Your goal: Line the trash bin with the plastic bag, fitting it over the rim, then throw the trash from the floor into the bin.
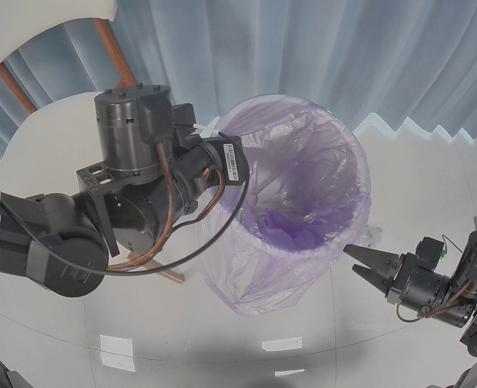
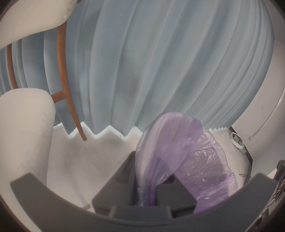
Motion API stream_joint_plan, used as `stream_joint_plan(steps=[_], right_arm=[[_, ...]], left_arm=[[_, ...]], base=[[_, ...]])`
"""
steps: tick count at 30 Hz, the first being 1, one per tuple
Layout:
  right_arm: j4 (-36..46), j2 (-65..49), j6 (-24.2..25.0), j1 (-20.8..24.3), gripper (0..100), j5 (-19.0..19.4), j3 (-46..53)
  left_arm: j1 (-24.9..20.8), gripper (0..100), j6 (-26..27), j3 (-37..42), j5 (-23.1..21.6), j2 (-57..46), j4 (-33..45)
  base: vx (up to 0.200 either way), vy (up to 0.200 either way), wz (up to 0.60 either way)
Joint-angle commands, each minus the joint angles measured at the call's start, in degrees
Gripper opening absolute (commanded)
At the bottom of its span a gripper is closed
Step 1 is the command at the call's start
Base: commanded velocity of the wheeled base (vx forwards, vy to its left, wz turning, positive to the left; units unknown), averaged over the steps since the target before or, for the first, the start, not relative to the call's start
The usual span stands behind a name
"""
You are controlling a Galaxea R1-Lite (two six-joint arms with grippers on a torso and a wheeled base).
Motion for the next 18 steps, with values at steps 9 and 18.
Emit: stream_joint_plan(steps=[9, 18], right_arm=[[-0.17, 4.83, -1.89, -10.07, 100, 3.95, -8.02], [-1.92, 1.76, -1.36, -9.81, 100, 3.95, -8.37]], left_arm=[[-0.76, 0, -0.02, 1.69, -0.02, -0.48, -0.01], [0.39, 0, -0.11, 3.98, 0.07, -0.92, 0.08]], base=[[0.000, 0.000, 0.00], [0.000, 0.000, 0.00]])
